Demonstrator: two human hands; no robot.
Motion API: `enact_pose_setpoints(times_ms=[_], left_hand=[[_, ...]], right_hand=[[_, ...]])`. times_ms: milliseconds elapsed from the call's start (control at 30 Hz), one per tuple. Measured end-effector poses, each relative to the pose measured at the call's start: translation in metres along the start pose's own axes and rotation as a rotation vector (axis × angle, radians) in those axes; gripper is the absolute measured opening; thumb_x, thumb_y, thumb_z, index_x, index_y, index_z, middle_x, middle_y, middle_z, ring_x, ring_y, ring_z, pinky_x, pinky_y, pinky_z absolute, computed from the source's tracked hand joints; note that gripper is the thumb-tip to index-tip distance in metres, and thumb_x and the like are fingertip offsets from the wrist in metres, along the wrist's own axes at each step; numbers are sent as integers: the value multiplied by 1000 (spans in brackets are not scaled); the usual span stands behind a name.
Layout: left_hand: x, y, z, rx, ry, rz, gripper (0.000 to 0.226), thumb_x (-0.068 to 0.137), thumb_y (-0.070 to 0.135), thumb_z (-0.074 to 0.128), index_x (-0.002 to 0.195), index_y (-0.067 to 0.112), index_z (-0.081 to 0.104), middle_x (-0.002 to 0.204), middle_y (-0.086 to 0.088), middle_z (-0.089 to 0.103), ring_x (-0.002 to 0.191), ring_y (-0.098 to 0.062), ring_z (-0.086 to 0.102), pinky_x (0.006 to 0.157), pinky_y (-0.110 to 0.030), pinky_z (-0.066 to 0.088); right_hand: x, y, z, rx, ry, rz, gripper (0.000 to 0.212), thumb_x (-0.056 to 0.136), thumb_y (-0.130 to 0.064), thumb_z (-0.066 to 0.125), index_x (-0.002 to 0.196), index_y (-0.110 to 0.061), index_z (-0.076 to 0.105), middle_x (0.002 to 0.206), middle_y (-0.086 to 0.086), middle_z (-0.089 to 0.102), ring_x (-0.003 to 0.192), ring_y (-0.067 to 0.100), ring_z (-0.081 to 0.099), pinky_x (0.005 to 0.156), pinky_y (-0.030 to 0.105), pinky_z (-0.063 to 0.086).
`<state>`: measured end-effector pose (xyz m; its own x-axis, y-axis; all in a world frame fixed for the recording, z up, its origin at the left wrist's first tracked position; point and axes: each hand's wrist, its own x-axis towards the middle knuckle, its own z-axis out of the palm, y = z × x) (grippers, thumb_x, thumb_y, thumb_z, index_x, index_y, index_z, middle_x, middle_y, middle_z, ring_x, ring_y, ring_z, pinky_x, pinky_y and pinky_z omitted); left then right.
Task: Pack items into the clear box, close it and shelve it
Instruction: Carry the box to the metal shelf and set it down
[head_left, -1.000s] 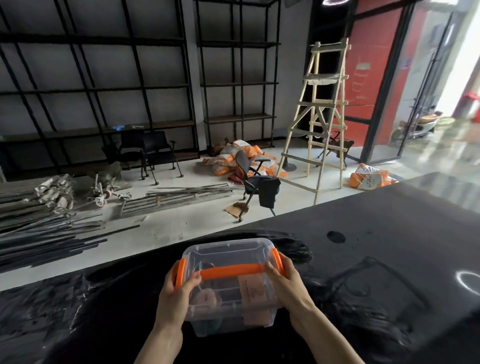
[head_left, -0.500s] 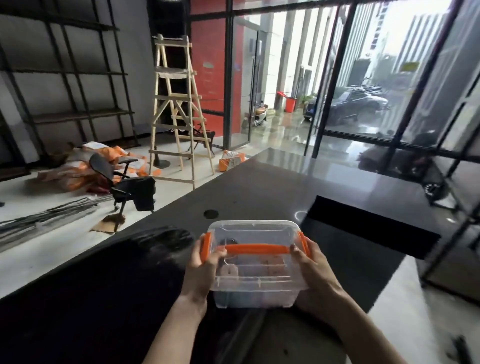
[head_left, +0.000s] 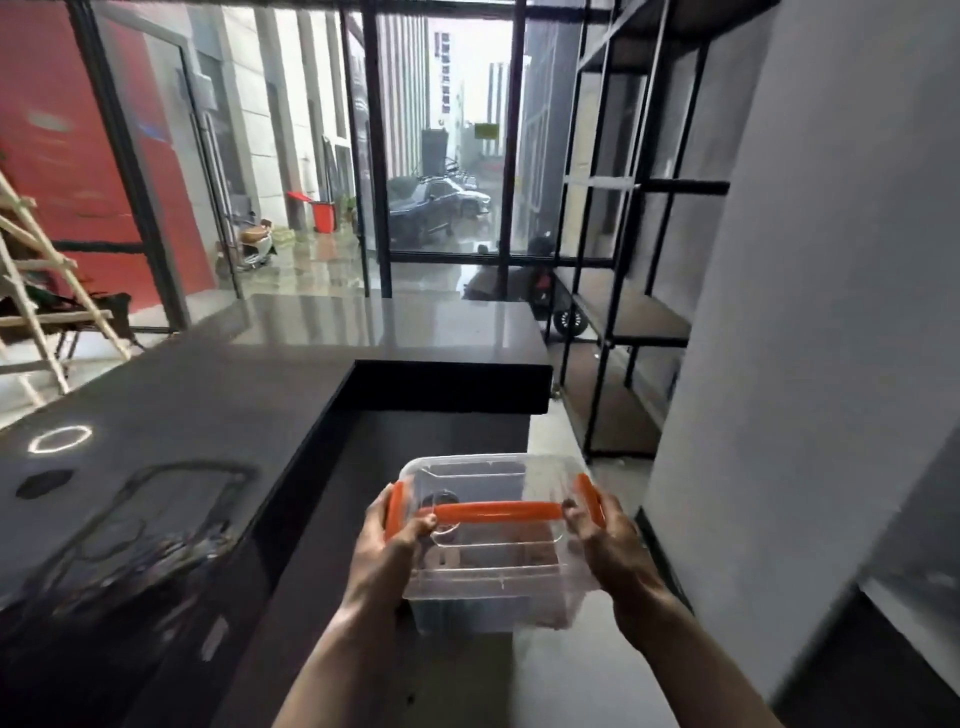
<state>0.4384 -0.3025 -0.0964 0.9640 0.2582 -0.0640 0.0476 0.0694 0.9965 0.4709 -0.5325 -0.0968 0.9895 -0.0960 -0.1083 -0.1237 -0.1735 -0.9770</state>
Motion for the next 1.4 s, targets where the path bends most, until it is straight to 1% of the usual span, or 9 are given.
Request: enact_pose_setpoints(times_ms=[133,367,533,633,833,1100,1200,1333,1400], left_hand=[[13,-66,64,25,-52,16,75,79,32,74,147,28,42,133,-4,61,113,-21,63,88,-39,52],[10,-117,163,14,-161,-19,84,73,27,75,149,16,41,136,-11,60,92,-2,61,55,-16,50],[31,-121,212,-10,-188,-1,74,85,18,73,150,18,39,143,-10,54,99,-10,61,67,-22,44],[52,-120,235,25,-200,-4,87,74,34,77,150,21,38,145,-8,52,114,-24,57,82,-34,46],[134,-127,286,76,-211,5,87,79,31,76,153,17,32,153,-15,43,118,-24,49,106,-53,37],[350,-141,380,22,-211,-34,82,85,24,74,154,21,30,154,-18,40,133,-38,47,103,-52,38],[440,-124,416,-40,-201,-57,81,85,23,74,154,24,31,154,-17,42,126,-37,54,99,-47,41],[538,-106,462,-59,-202,-65,77,88,27,71,154,30,31,154,-13,43,83,-8,59,92,-43,40],[582,-99,488,-53,-192,-65,75,89,25,70,154,29,32,153,-12,44,79,-3,56,89,-41,40]], right_hand=[[21,69,-49,24,57,22,62,99,-45,53,154,-32,29,149,7,50,126,34,57,104,54,50],[37,131,-135,47,124,82,60,100,-39,52,154,-29,29,152,7,46,134,31,49,113,51,41],[65,137,-177,22,153,69,60,100,-37,53,155,-31,30,155,4,43,137,28,46,115,49,39],[91,138,-191,24,180,62,60,100,-36,53,155,-28,30,155,5,43,138,29,45,114,47,38],[183,145,-206,-48,219,87,62,100,-39,51,156,-26,28,156,8,42,139,32,44,115,49,38],[400,126,-222,-104,287,82,58,101,-36,51,154,-25,29,155,10,42,139,33,43,112,48,39],[496,104,-226,-79,306,74,56,101,-34,52,153,-26,32,151,10,47,133,33,49,108,52,46],[600,84,-236,-37,299,108,58,101,-33,54,154,-26,33,149,9,48,129,32,51,106,47,47],[646,79,-243,-2,305,110,59,98,-34,58,152,-26,36,148,10,51,127,30,54,108,49,46]])
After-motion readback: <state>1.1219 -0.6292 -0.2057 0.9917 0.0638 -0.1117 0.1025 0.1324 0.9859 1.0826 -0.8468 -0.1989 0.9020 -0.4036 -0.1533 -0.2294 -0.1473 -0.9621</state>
